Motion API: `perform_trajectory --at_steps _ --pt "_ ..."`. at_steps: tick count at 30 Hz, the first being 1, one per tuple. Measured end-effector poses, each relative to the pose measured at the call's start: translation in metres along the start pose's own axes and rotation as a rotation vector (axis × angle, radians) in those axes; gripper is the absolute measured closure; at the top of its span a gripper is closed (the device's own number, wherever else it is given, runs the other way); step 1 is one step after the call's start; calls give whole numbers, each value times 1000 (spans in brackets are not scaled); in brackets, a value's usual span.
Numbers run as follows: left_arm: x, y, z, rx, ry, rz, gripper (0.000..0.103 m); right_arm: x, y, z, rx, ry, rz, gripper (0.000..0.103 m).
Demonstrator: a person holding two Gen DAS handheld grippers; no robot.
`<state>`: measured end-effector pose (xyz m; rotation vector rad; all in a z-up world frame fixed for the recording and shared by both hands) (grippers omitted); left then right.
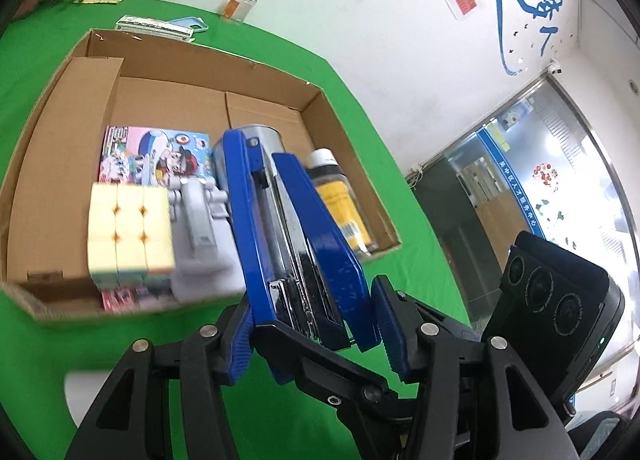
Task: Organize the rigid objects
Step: 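Lift the stapler with both grippers and set it in the box beside the canister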
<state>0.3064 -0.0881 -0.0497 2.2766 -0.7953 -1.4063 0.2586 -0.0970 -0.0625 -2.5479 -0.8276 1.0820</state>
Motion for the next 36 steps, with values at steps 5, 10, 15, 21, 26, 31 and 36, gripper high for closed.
perform_trajectory --at_steps 5,10,15,21,26,31,36 --pt "16 -18 -22 -52 -23 2 53 23 12 -10 33 -37 -12 53" --pt "29 -29 -43 -62 -36 -18 52 38 21 -26 32 -54 -18 53" --pt "48 -40 -46 -68 -82 -63 46 52 32 -27 55 -86 -35 53" --pt "48 -43 -42 -65 -88 -101 42 60 31 -23 47 -99 -7 49" --pt "4 -36 -31 10 59 -181 24 38 29 -20 -3 -53 40 20" --pt "-46 -36 -11 78 238 -322 1 -1 24 -8 -81 46 163 16" --pt "-65 -42 26 114 274 -430 1 -7 32 18 -72 7 242 14"
Point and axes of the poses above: each gripper's, at about its wrist camera, not at the fingertips, and x roughly the way its jaws point, y to its right, z to its underside, the point moved 8 cm from there along x, roughly the way its jaws point, and after that the axes turned 7 degrees about -z, right-handed, at the moved point
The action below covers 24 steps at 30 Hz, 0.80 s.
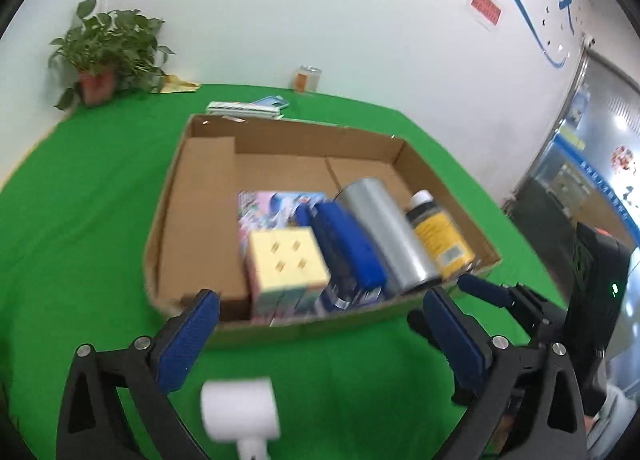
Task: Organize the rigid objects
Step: 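Lift the stapler with both grippers and set it in the box beside the canister, then grasp the white hair dryer handle with both grippers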
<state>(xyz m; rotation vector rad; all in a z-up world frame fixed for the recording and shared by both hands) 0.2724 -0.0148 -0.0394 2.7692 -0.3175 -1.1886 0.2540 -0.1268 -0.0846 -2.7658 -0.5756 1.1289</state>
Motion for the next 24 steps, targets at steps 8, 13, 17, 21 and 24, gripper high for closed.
perform_trajectory --at_steps 8,13,17,21,24 --pt "-17 -45 51 -102 -64 -59 1 -7 -5 24 -16 -33 -3 14" --pt "-4 -68 98 -169 -200 -30 1 -12 -12 45 -12 -69 -34 14" --pt "8 -69 132 -245 -324 40 30 -12 -22 59 -4 -92 -88 14" --pt "15 -55 153 -237 -383 67 44 -16 -37 74 -30 -114 -144 14" --pt "15 -49 164 -247 -414 63 57 -20 -44 86 -42 -136 -160 14"
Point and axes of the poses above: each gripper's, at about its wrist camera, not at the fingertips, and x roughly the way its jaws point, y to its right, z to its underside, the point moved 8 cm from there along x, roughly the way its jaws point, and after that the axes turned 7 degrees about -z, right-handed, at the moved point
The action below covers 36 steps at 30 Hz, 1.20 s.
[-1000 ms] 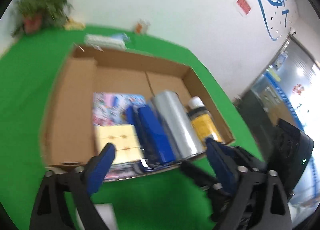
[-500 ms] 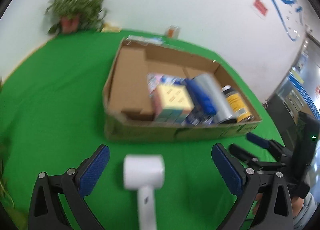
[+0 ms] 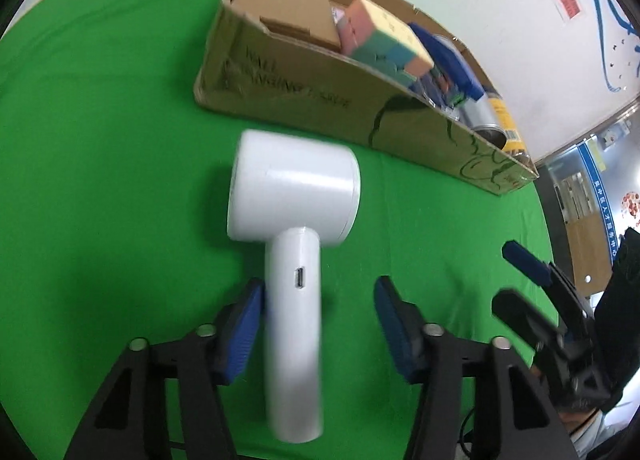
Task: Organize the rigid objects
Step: 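Grasp the white hair dryer handle with both grippers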
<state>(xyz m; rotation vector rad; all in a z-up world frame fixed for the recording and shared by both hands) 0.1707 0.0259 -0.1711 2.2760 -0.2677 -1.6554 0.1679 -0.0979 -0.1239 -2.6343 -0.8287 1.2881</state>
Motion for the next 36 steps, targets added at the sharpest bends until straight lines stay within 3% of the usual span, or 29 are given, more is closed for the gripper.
perform_trajectory --at_steps 3,8,12,19,26,36 --pt "5 14 11 3 -35 53 70 -2 0 12 9 -18 -8 14" --pt "16 47 27 45 -69 110 70 -8 1 29 20 -38 -35 14" --pt "21 61 27 19 -92 155 71 -6 -4 41 11 -68 -61 16" --pt "26 84 47 -17 -171 256 71 2 -18 61 -37 -120 -60 38" --pt "27 101 58 33 -169 250 71 0 -14 84 -54 -156 5 73" --pt "10 105 48 72 -87 229 72 -4 -17 71 -45 -101 26 74"
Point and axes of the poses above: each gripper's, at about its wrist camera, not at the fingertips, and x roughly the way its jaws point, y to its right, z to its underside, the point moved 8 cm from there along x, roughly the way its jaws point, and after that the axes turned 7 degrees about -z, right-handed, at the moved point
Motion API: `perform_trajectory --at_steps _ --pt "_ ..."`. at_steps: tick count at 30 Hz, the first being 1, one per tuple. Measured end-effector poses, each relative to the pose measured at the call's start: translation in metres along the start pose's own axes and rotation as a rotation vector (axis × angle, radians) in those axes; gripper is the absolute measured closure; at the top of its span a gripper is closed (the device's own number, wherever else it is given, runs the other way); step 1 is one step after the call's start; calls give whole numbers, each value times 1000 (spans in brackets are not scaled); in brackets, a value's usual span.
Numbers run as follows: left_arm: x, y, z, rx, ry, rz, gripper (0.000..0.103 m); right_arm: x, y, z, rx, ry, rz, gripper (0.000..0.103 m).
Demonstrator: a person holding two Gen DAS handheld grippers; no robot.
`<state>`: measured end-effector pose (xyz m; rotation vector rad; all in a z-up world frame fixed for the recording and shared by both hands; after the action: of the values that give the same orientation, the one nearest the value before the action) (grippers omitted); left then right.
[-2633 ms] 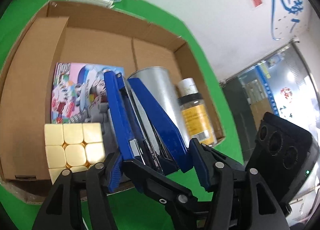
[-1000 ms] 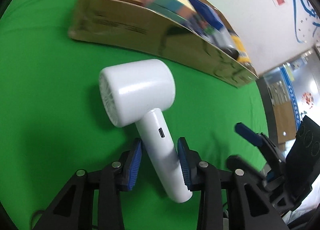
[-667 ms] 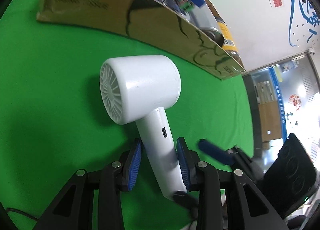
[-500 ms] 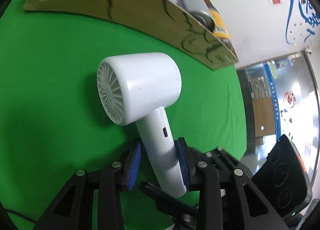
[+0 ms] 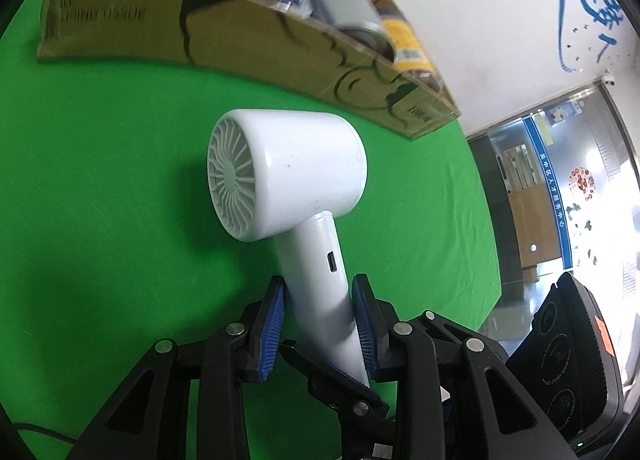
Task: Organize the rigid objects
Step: 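Grasp the white hair dryer handle with both grippers, then carry the hair dryer with both grippers and stand it beside the jar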
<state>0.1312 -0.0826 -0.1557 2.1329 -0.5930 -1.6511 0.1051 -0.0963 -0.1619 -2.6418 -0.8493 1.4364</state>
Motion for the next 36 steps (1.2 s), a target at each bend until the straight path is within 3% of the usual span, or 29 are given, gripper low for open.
perform_trajectory --at_steps 7,17,25,29,36 --pt "-44 14 -23 79 116 -31 73 -22 -9 -31 -44 121 19 74" --pt "-87 40 -85 181 227 -57 73 -36 -13 -90 -73 242 50 74" --pt "-76 73 -148 242 195 -43 73 -33 26 -141 -40 245 94 74" --pt "-54 92 -186 219 149 11 73 -32 53 -163 -25 224 122 74" --pt "-3 104 -235 193 68 -2 73 -15 105 -186 53 148 127 74"
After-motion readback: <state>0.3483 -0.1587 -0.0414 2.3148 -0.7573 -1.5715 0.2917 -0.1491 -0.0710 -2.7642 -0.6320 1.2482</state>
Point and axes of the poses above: each gripper's, at about its wrist camera, not at the fingertips, and x roughly the way its jaws point, y to its right, z to its underside, the point moved 8 cm from there along x, roughly the way its jaws point, and after that the axes turned 7 degrees about -z, right-handed, at the moved point
